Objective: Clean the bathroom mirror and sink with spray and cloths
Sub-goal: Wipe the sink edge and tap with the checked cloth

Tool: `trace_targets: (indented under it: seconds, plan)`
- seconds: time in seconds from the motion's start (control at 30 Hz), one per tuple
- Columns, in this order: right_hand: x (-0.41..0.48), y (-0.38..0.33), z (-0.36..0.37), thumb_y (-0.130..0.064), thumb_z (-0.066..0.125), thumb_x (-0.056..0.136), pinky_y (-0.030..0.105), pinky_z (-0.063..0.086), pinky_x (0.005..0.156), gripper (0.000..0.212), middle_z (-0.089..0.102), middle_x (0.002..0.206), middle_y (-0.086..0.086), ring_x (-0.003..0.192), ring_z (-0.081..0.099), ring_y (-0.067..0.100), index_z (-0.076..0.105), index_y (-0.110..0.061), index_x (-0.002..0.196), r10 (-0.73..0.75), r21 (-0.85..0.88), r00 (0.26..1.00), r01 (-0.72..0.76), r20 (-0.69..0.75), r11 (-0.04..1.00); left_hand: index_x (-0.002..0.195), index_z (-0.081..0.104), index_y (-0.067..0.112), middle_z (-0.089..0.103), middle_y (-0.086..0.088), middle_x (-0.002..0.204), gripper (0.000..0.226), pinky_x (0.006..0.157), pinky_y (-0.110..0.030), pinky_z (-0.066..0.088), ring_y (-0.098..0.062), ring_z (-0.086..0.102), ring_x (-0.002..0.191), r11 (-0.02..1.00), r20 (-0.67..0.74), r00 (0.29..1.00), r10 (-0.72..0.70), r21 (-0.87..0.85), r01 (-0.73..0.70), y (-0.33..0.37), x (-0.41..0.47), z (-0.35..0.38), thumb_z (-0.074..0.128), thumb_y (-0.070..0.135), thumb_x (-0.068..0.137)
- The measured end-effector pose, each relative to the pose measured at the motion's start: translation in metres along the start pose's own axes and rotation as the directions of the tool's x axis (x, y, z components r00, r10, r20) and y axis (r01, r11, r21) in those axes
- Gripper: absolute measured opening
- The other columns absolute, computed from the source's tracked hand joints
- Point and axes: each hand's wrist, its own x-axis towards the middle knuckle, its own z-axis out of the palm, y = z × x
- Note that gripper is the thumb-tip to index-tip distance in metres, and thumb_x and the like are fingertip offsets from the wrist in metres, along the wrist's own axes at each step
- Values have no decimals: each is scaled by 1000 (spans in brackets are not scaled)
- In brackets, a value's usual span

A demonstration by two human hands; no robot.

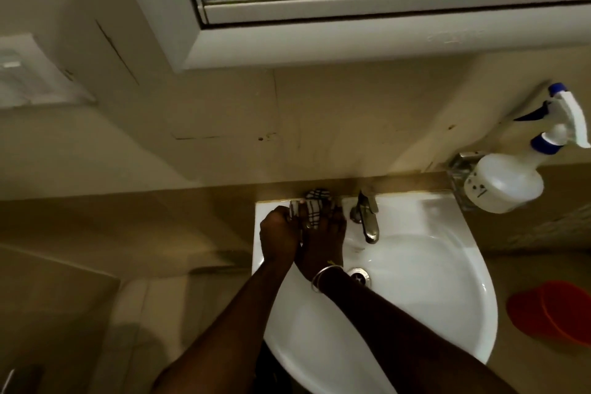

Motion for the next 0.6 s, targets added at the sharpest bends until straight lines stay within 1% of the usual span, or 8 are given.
trace_targets:
  seconds: [0.03,0.07,0.13,0.27,0.4,0.47,0.53,0.6]
  plan:
    - [2,-5,3,-47,36,96,67,7,123,80,-11,168,24,154,-9,49,-3,-28,163,-14,-17,999,15,30,1000,89,72,12,74,-3,84,15,55,-17,41,-18,68,74,1000,-6,1000,-12,9,12,-4,2,-6,60,18,97]
    - [3,-11,5,-47,34,96,67,4,122,78,-13,168,23,154,-11,49,-1,-30,164,-32,-26,999,33,41,999,87,71,13,74,-3,83,16,57,-23,46,-20,68,74,1000,-5,1000,-19,20,20,-10,4,-11,59,19,97]
    - [3,-25,9,-49,42,95,67,4,122,79,-8,169,24,154,-9,50,6,-33,163,-79,-39,996,81,48,996,90,72,12,74,-6,85,18,64,-29,52,-24,70,78,999,-8,1000,-25,27,25,-21,8,-22,58,20,98]
    - [7,-51,15,-53,44,94,65,8,123,73,3,170,19,155,-4,47,19,-40,160,-185,-11,982,186,46,982,93,73,10,75,-12,92,15,68,-30,45,-32,69,85,995,-97,991,-95,-14,94,-39,8,-45,61,19,96]
    - [9,-59,18,-51,41,97,62,9,124,63,8,171,15,157,-2,43,25,-45,158,-315,22,947,315,68,949,100,73,9,75,-14,99,15,76,-34,49,-33,70,93,989,-145,979,-145,-41,140,-54,1,-59,65,20,95]
    - [11,-52,14,-50,40,96,60,10,124,63,10,171,14,157,-1,41,26,-43,158,-402,4,913,403,71,915,97,74,9,75,-13,95,12,75,-32,49,-31,69,88,989,-153,979,-133,-78,122,-57,-4,-63,66,18,95]
    - [14,-40,6,-51,40,96,58,7,126,67,9,171,13,157,-2,40,20,-43,159,-462,-29,882,466,95,884,96,73,9,74,-10,91,10,72,-29,45,-26,67,84,994,-160,983,-90,-83,77,-54,-10,-62,67,16,94]
    - [14,-27,0,-54,39,99,58,8,126,67,6,171,13,158,-4,39,17,-41,160,-460,-64,882,468,106,882,95,73,7,73,-10,90,10,71,-26,41,-24,65,82,998,-141,989,-40,-62,31,-49,-16,-56,68,16,94]
